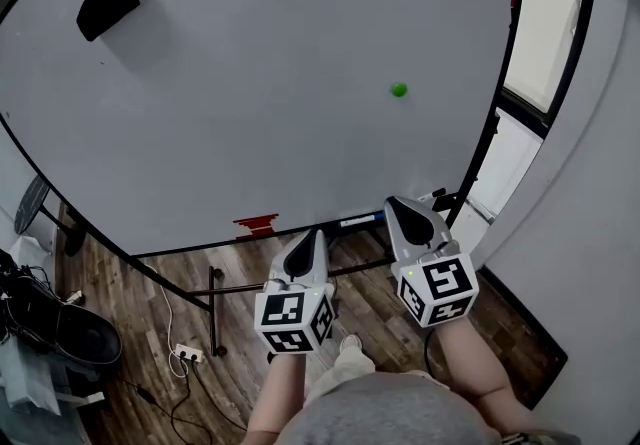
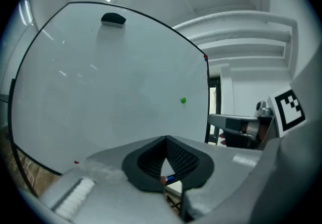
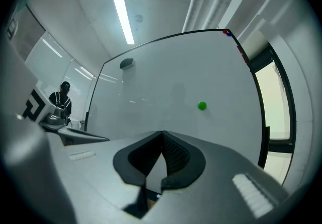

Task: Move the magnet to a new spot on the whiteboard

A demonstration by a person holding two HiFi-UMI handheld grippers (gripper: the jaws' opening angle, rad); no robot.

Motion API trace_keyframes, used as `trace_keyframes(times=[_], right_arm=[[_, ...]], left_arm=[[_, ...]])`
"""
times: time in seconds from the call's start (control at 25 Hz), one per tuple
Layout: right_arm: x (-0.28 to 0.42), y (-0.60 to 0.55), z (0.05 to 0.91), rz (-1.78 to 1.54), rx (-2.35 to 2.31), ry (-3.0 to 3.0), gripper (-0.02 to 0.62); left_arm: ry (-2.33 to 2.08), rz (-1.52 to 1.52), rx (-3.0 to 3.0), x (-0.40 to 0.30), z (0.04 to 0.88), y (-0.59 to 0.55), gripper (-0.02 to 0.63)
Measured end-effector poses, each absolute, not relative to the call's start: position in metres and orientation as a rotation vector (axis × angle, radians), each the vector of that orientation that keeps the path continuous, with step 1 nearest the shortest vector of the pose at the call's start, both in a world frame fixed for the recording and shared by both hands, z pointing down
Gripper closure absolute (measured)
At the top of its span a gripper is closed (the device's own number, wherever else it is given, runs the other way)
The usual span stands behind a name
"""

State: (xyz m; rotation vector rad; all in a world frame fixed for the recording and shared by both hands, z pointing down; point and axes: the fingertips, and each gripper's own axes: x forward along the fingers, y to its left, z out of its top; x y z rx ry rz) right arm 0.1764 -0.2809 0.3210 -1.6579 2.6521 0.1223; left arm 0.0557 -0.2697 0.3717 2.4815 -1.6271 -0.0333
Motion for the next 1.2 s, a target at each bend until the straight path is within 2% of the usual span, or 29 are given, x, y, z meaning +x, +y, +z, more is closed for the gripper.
trace_keyframes(times=[0.76,0.88,1.08,1.2], right_arm=[[0.22,-0.427,0.269,0.278,-1.849,2.558,0.588],[0.225,-0.439,0.265,0.282,-1.874,2.539,0.559],[0.236,-0.456,0.255,0.287,-1.911,2.507,0.451],[0.238,-0.464,0.249,0.302,-1.919,2.507,0.449]], left_arm=[[-1.542,0.018,2.512,0.065,0.382,-0.379,0.601],[-1.535,0.019,2.516,0.066,0.382,-0.39,0.601],[-1.516,0.014,2.531,0.071,0.381,-0.402,0.601],[-1.5,0.003,2.539,0.074,0.38,-0.405,0.601]])
